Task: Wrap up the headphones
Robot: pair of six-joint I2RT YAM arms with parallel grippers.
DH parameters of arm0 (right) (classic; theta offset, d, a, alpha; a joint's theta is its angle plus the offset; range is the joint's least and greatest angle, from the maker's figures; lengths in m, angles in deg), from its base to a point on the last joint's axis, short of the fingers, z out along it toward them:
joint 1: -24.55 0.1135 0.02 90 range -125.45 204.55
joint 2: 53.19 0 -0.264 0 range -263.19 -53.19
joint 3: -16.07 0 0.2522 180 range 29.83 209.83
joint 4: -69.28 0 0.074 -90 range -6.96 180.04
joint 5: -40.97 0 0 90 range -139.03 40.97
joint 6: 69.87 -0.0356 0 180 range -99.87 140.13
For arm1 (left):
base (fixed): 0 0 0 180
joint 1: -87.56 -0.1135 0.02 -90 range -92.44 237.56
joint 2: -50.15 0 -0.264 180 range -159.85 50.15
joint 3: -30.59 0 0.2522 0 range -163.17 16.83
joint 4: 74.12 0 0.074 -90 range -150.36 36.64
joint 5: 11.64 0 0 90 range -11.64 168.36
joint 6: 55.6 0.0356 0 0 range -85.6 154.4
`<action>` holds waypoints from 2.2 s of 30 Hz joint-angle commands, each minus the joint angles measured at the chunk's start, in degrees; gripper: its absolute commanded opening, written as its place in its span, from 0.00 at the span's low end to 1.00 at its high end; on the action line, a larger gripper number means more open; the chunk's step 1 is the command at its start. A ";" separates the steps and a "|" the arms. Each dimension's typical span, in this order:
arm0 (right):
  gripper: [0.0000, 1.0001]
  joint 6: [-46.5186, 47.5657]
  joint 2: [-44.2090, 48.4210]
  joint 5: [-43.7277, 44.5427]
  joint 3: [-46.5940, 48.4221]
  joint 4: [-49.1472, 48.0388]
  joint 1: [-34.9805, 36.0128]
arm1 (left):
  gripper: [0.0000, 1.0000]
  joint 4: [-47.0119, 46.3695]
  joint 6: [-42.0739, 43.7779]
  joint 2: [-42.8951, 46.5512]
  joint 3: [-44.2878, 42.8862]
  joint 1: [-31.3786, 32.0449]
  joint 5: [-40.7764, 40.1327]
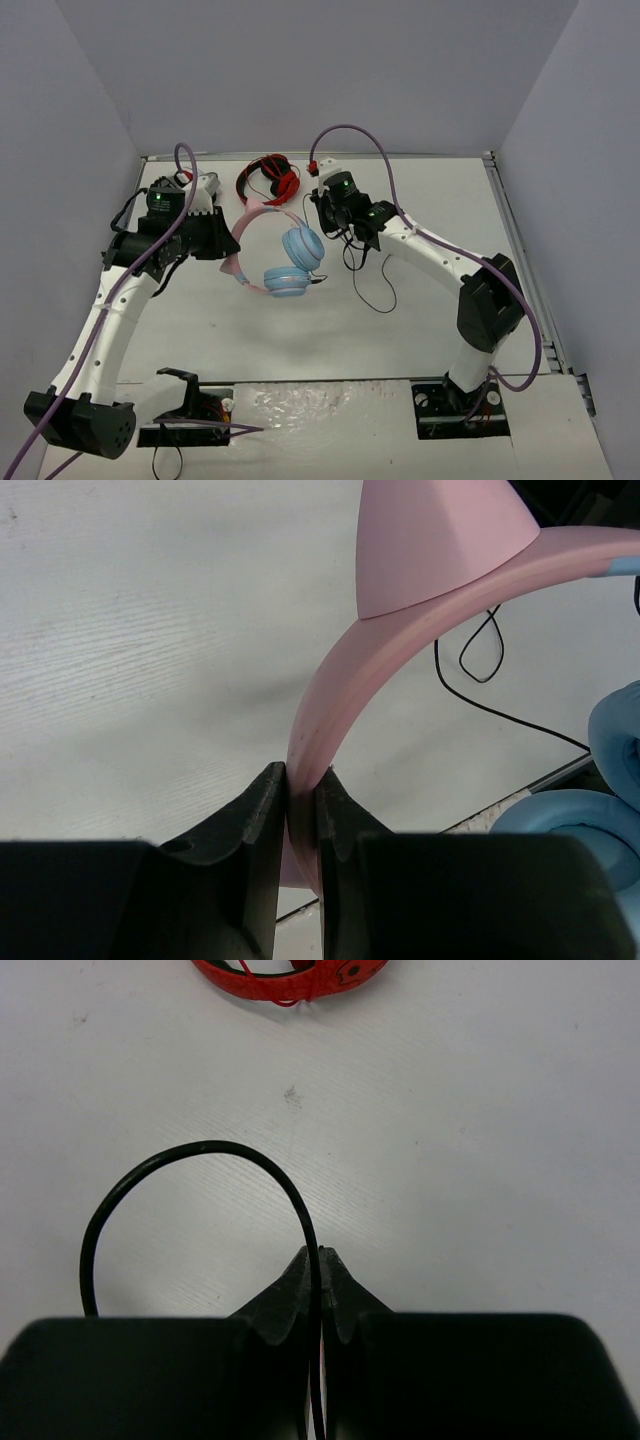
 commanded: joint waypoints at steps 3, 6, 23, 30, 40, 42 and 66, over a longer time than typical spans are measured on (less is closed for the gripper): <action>0.00 1.73 0.67 1.45 4.06 0.00 -0.20 | 0.00 -1.95 0.69 -2.23 -2.34 2.27 2.15; 0.00 1.99 0.91 1.48 4.90 0.81 -0.20 | 0.00 -1.47 1.21 -3.54 -2.97 3.72 1.23; 0.00 3.50 2.84 2.16 6.61 4.01 -0.20 | 0.00 -0.54 1.49 -10.97 -2.96 8.26 -4.40; 0.00 3.95 3.54 1.86 7.01 5.24 -0.17 | 0.00 -0.59 1.36 -15.41 -4.65 9.32 -5.94; 0.00 4.17 3.40 -0.15 7.27 6.11 0.24 | 0.00 -1.84 0.52 -19.81 -7.16 11.58 -7.43; 0.00 4.03 3.73 -0.60 7.00 6.23 0.42 | 0.00 -2.73 -0.03 -20.57 -7.14 11.63 -7.49; 0.00 3.41 8.07 -1.55 5.74 10.00 2.14 | 0.00 -6.17 -7.45 -30.01 -11.94 11.51 -12.09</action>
